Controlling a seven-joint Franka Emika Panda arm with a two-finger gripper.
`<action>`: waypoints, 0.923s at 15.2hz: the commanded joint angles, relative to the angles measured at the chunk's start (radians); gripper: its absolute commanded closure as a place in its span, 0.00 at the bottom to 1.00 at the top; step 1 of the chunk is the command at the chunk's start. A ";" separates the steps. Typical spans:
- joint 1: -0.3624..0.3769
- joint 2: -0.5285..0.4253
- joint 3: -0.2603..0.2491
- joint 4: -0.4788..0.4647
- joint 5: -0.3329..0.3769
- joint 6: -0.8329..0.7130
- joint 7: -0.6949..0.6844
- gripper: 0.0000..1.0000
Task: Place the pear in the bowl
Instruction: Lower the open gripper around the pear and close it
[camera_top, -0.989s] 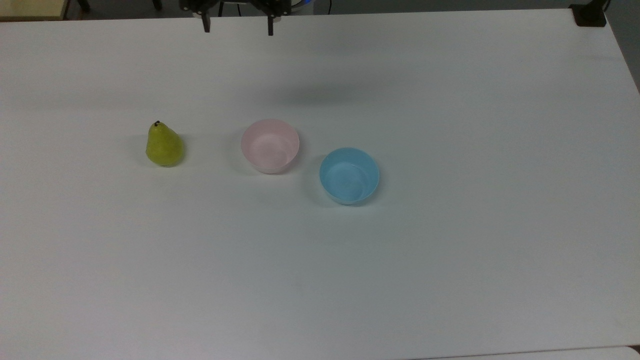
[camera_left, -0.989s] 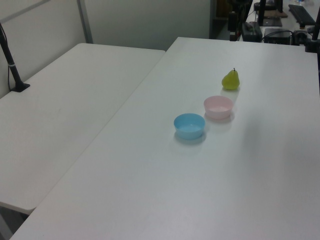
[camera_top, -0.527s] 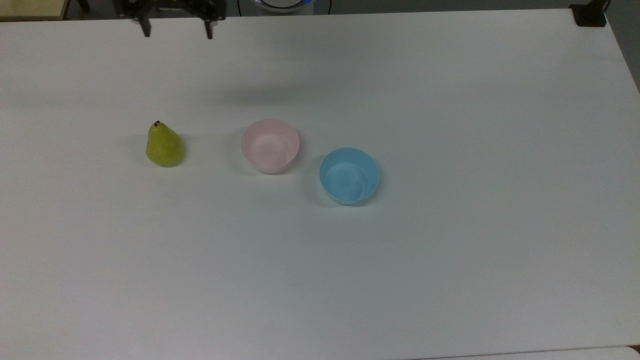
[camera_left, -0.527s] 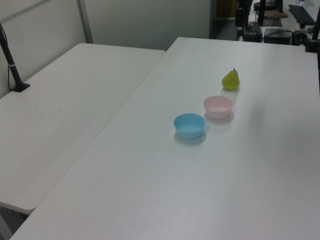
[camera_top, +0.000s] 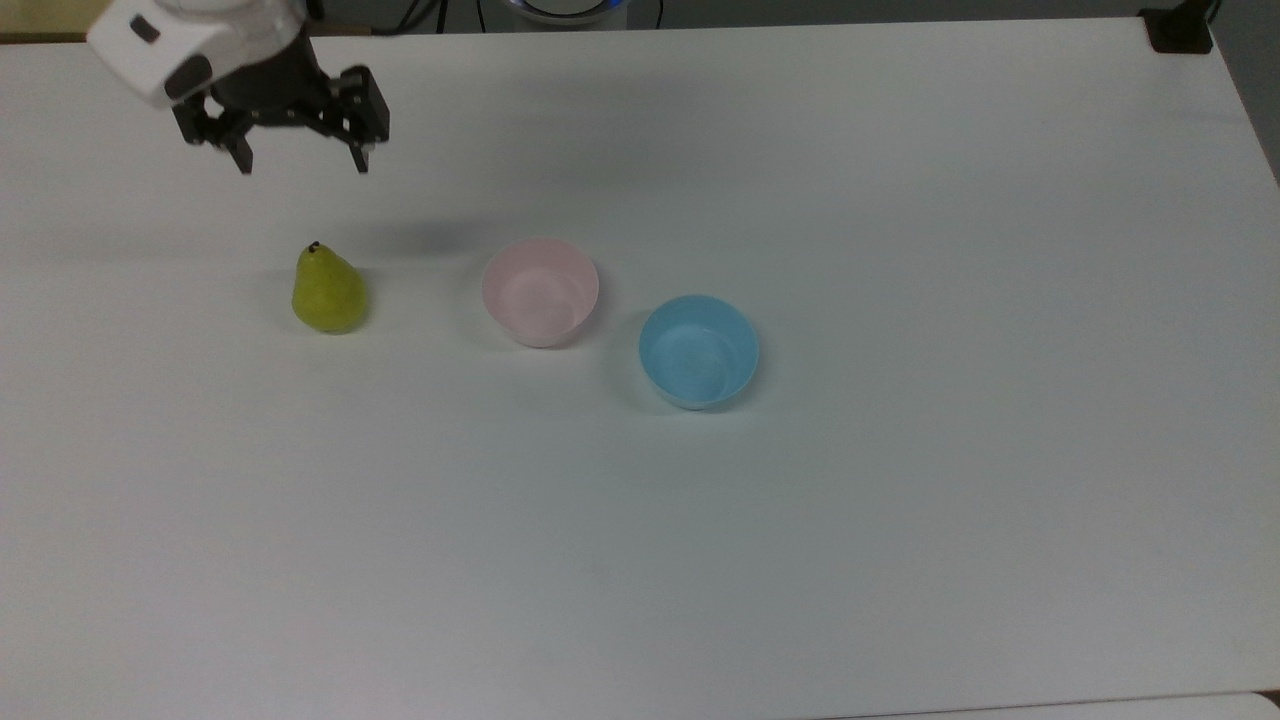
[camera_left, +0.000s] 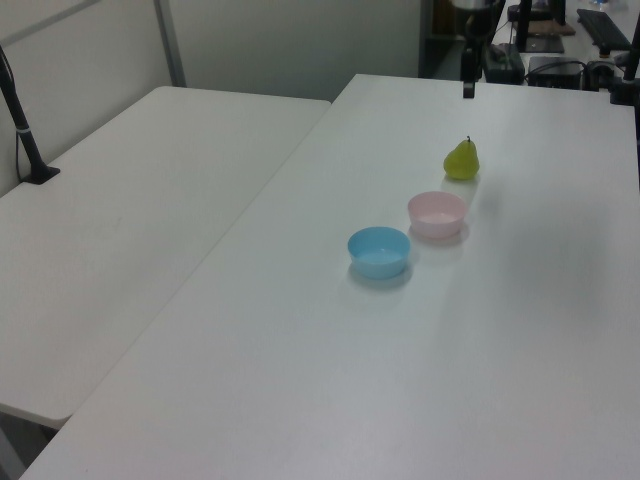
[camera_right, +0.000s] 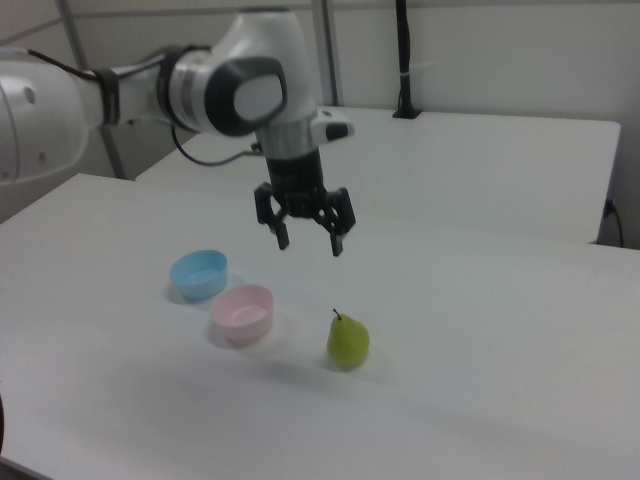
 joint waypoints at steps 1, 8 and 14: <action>-0.005 0.034 -0.004 -0.074 -0.020 0.115 -0.011 0.00; -0.022 0.139 -0.004 -0.085 -0.069 0.191 -0.010 0.00; -0.028 0.203 -0.004 -0.093 -0.101 0.248 -0.010 0.07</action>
